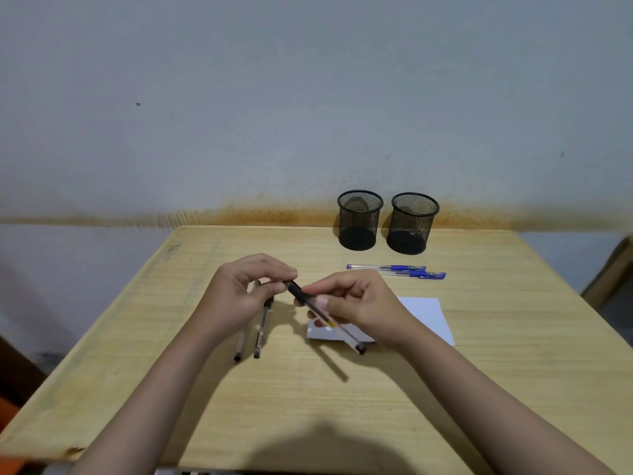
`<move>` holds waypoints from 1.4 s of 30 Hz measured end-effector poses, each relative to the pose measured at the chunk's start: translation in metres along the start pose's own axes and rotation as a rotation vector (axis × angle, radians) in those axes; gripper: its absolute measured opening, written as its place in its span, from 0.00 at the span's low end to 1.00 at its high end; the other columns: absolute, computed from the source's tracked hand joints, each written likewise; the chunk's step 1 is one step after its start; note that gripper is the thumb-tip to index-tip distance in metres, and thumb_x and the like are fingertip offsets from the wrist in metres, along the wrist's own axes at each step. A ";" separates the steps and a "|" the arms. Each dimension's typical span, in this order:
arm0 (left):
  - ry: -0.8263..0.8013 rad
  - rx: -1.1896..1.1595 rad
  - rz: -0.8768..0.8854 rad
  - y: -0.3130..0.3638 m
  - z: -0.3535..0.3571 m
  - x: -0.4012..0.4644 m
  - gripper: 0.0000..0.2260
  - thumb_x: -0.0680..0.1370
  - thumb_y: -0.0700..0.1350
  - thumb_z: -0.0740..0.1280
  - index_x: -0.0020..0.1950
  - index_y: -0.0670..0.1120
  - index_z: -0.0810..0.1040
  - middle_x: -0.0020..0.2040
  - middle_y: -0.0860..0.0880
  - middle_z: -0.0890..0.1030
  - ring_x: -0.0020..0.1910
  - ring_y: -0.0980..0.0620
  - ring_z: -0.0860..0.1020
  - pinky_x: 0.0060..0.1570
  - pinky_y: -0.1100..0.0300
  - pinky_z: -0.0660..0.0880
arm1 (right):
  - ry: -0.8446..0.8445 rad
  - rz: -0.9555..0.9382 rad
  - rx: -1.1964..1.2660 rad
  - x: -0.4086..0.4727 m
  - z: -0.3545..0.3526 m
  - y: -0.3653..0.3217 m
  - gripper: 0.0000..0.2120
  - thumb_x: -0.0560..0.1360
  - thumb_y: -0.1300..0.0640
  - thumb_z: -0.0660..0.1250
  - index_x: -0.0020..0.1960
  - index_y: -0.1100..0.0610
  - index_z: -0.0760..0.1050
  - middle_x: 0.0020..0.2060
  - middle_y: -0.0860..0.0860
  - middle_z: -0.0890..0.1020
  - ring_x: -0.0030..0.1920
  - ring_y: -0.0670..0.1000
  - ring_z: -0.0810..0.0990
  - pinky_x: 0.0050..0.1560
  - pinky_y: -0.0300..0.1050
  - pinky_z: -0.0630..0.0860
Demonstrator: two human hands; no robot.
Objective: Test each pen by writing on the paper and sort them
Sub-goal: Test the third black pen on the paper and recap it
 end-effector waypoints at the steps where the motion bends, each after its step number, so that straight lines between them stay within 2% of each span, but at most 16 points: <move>1: -0.016 0.010 -0.007 -0.003 0.001 -0.001 0.13 0.70 0.32 0.71 0.45 0.49 0.85 0.46 0.52 0.84 0.50 0.55 0.81 0.55 0.59 0.75 | 0.006 0.057 0.017 0.001 0.001 0.004 0.07 0.73 0.65 0.69 0.51 0.64 0.81 0.46 0.61 0.85 0.44 0.56 0.84 0.45 0.49 0.82; 4: -0.023 0.029 -0.053 -0.016 0.004 -0.005 0.12 0.70 0.35 0.71 0.49 0.48 0.84 0.49 0.55 0.84 0.53 0.58 0.80 0.58 0.60 0.74 | 0.063 0.182 0.029 0.005 0.007 0.013 0.05 0.70 0.64 0.73 0.46 0.62 0.81 0.38 0.59 0.84 0.35 0.50 0.82 0.33 0.40 0.78; 7: 0.057 0.108 -0.131 -0.034 -0.003 -0.012 0.14 0.71 0.40 0.73 0.54 0.53 0.81 0.55 0.59 0.81 0.58 0.62 0.76 0.62 0.60 0.72 | 0.097 0.293 0.048 0.009 0.014 0.024 0.13 0.68 0.66 0.75 0.52 0.63 0.79 0.35 0.60 0.83 0.30 0.50 0.81 0.30 0.40 0.78; 10: 0.088 0.229 -0.290 -0.060 -0.019 -0.025 0.17 0.73 0.45 0.71 0.61 0.55 0.76 0.64 0.57 0.75 0.64 0.60 0.70 0.64 0.61 0.65 | 0.184 0.341 0.013 0.017 0.014 0.035 0.13 0.68 0.67 0.75 0.51 0.63 0.78 0.30 0.57 0.82 0.28 0.53 0.80 0.32 0.44 0.80; 14: -0.105 0.587 -0.423 -0.102 -0.038 -0.043 0.28 0.74 0.61 0.62 0.72 0.53 0.64 0.75 0.50 0.61 0.74 0.49 0.58 0.73 0.41 0.52 | 0.301 0.332 -0.178 0.034 0.015 0.047 0.10 0.68 0.63 0.76 0.46 0.58 0.79 0.30 0.54 0.82 0.29 0.50 0.82 0.44 0.49 0.82; 17: -0.181 0.710 -0.448 -0.119 -0.037 -0.053 0.28 0.77 0.61 0.57 0.74 0.54 0.59 0.78 0.50 0.52 0.76 0.49 0.48 0.72 0.40 0.43 | 0.323 0.304 -0.286 0.048 0.021 0.053 0.07 0.68 0.60 0.76 0.42 0.54 0.79 0.31 0.54 0.81 0.36 0.53 0.83 0.49 0.53 0.82; 20: -0.193 0.751 -0.425 -0.122 -0.034 -0.056 0.28 0.77 0.61 0.53 0.75 0.54 0.56 0.78 0.51 0.48 0.76 0.51 0.46 0.72 0.42 0.42 | 0.311 0.300 -0.408 0.058 0.029 0.059 0.07 0.69 0.60 0.75 0.45 0.62 0.81 0.31 0.54 0.79 0.36 0.50 0.79 0.49 0.51 0.80; 22: -0.196 0.765 -0.418 -0.122 -0.033 -0.055 0.27 0.78 0.61 0.53 0.75 0.54 0.55 0.78 0.51 0.48 0.76 0.52 0.45 0.72 0.43 0.43 | 0.306 0.306 -0.454 0.061 0.032 0.062 0.09 0.69 0.60 0.75 0.45 0.66 0.80 0.32 0.59 0.81 0.34 0.50 0.78 0.48 0.52 0.80; 24: -0.185 0.773 -0.413 -0.123 -0.034 -0.055 0.27 0.78 0.61 0.53 0.75 0.54 0.55 0.78 0.51 0.48 0.76 0.52 0.45 0.72 0.44 0.43 | 0.289 0.313 -0.494 0.063 0.035 0.063 0.11 0.69 0.60 0.75 0.45 0.68 0.80 0.32 0.61 0.81 0.33 0.50 0.77 0.44 0.49 0.80; 27: -0.175 0.779 -0.405 -0.124 -0.034 -0.056 0.27 0.78 0.61 0.53 0.75 0.54 0.55 0.78 0.51 0.48 0.76 0.52 0.45 0.73 0.44 0.44 | 0.255 0.319 -0.575 0.068 0.037 0.063 0.11 0.68 0.60 0.76 0.40 0.68 0.80 0.30 0.55 0.77 0.30 0.49 0.73 0.33 0.41 0.72; 32: -0.169 0.766 -0.402 -0.124 -0.034 -0.056 0.27 0.78 0.61 0.53 0.75 0.54 0.56 0.78 0.52 0.48 0.76 0.53 0.45 0.73 0.45 0.43 | 0.259 0.316 -0.628 0.070 0.035 0.064 0.11 0.68 0.59 0.75 0.40 0.68 0.80 0.31 0.54 0.77 0.29 0.47 0.71 0.28 0.37 0.67; 35: -0.169 0.760 -0.398 -0.124 -0.034 -0.057 0.27 0.78 0.61 0.53 0.75 0.54 0.55 0.78 0.52 0.48 0.76 0.53 0.45 0.73 0.45 0.43 | 0.319 0.262 -0.595 0.069 0.026 0.052 0.11 0.69 0.57 0.76 0.46 0.63 0.81 0.37 0.52 0.79 0.38 0.48 0.78 0.38 0.38 0.73; 38: -0.170 0.757 -0.395 -0.126 -0.034 -0.057 0.27 0.78 0.61 0.52 0.75 0.54 0.55 0.78 0.52 0.47 0.76 0.53 0.45 0.73 0.46 0.43 | 0.400 0.195 -0.548 0.065 0.005 0.036 0.14 0.69 0.58 0.76 0.51 0.63 0.81 0.37 0.55 0.81 0.42 0.55 0.83 0.47 0.47 0.80; 39: -0.171 0.758 -0.392 -0.126 -0.035 -0.057 0.27 0.78 0.62 0.51 0.75 0.54 0.55 0.78 0.52 0.47 0.76 0.53 0.45 0.73 0.46 0.43 | 0.427 0.183 -0.552 0.062 -0.006 0.032 0.12 0.70 0.59 0.75 0.51 0.63 0.81 0.36 0.55 0.82 0.40 0.54 0.83 0.46 0.45 0.81; 40: -0.171 0.758 -0.390 -0.126 -0.035 -0.057 0.27 0.78 0.62 0.51 0.75 0.54 0.55 0.78 0.52 0.47 0.76 0.53 0.45 0.73 0.45 0.43 | 0.454 0.176 -0.561 0.060 -0.019 0.030 0.11 0.71 0.60 0.74 0.51 0.63 0.81 0.34 0.54 0.82 0.37 0.50 0.82 0.42 0.38 0.80; 42: -0.172 0.758 -0.395 -0.126 -0.034 -0.057 0.27 0.78 0.61 0.51 0.75 0.54 0.55 0.78 0.52 0.47 0.76 0.53 0.45 0.73 0.45 0.43 | 0.498 0.178 -0.603 0.053 -0.046 0.026 0.10 0.72 0.61 0.73 0.51 0.63 0.81 0.31 0.49 0.79 0.32 0.43 0.78 0.31 0.25 0.72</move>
Point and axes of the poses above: each hand's wrist, its own x-axis towards the middle knuckle, its own z-axis out of the palm, y = z × x, the point moved 6 cm from there along x, towards the middle knuckle
